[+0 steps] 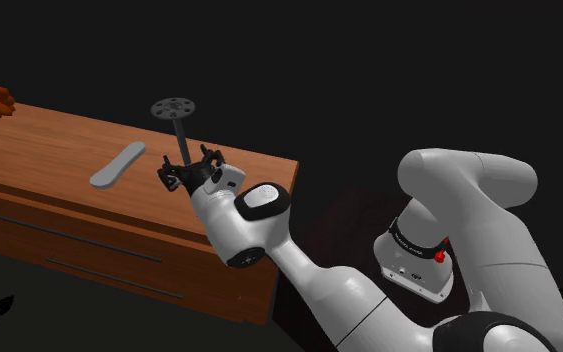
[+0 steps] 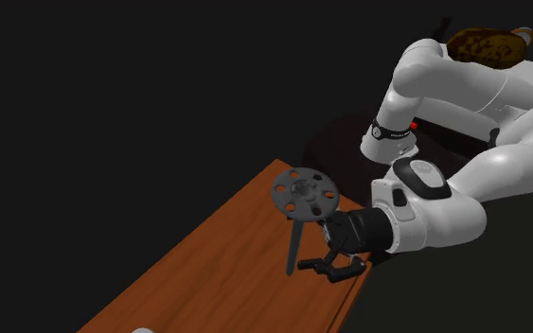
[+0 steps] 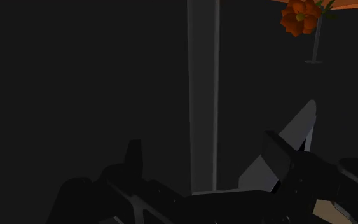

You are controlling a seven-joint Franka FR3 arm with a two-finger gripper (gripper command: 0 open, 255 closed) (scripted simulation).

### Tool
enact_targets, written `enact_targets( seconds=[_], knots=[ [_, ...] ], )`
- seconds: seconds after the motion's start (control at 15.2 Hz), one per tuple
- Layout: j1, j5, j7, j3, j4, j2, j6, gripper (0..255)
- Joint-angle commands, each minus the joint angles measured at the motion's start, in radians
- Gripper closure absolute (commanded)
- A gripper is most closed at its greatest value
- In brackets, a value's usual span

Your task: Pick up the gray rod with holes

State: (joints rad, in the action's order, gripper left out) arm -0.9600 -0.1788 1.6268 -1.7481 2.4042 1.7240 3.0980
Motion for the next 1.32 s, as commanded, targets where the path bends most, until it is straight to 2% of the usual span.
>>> enact_targets(
  seconds=[0.0, 0.13, 0.2, 0.79, 1.25],
  knots=[
    [0.003, -0.008, 0.018, -0.019, -0.006, 0.018, -0.006, 0],
    [0.003, -0.01, 0.023, -0.025, -0.008, 0.023, -0.007, 0],
    [0.003, -0.01, 0.022, -0.024, -0.008, 0.022, -0.008, 255],
    [0.003, -0.01, 0.023, -0.025, -0.008, 0.023, -0.007, 255],
    [-0.001, 0.017, -0.037, 0.04, 0.014, -0.036, 0.009, 255]
  ],
)
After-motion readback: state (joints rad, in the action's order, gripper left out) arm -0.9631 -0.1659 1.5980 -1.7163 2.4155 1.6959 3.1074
